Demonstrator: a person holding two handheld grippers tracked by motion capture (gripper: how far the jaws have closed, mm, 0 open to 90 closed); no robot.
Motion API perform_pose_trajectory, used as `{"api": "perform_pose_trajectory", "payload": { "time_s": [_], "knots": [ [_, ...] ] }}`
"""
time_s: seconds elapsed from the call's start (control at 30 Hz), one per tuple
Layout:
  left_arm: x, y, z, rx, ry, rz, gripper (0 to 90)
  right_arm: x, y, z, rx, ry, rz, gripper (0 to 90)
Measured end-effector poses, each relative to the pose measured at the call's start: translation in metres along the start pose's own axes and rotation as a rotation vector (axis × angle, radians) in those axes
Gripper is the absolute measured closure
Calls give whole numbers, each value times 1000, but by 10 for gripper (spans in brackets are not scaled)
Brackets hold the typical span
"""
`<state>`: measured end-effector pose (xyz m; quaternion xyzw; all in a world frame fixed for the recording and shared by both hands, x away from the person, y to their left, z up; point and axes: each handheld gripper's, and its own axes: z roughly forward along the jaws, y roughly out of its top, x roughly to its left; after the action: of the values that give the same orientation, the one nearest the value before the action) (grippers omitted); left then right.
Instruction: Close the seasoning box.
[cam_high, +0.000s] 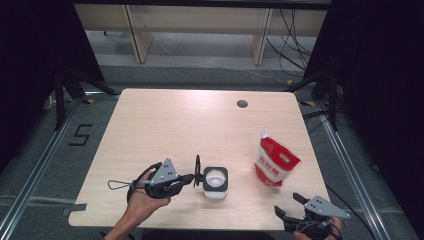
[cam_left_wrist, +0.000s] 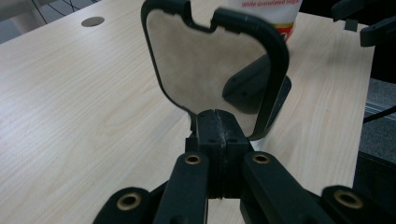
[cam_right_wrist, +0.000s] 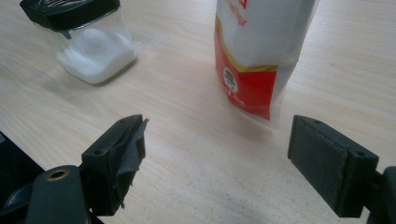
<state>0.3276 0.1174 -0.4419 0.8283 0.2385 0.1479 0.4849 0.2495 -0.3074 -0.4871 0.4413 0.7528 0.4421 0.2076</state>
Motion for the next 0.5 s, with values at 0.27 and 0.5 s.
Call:
{"api": "perform_pose_trajectory", "payload": {
  "time_s": [0.27,0.5],
  "knots": [
    [1,8,0,1,16,8,890,1,0,1,-11,5,4,200],
    [3,16,-2,-12,24,20,890,0,0,1,-23,-3,-23,201]
  ]
}}
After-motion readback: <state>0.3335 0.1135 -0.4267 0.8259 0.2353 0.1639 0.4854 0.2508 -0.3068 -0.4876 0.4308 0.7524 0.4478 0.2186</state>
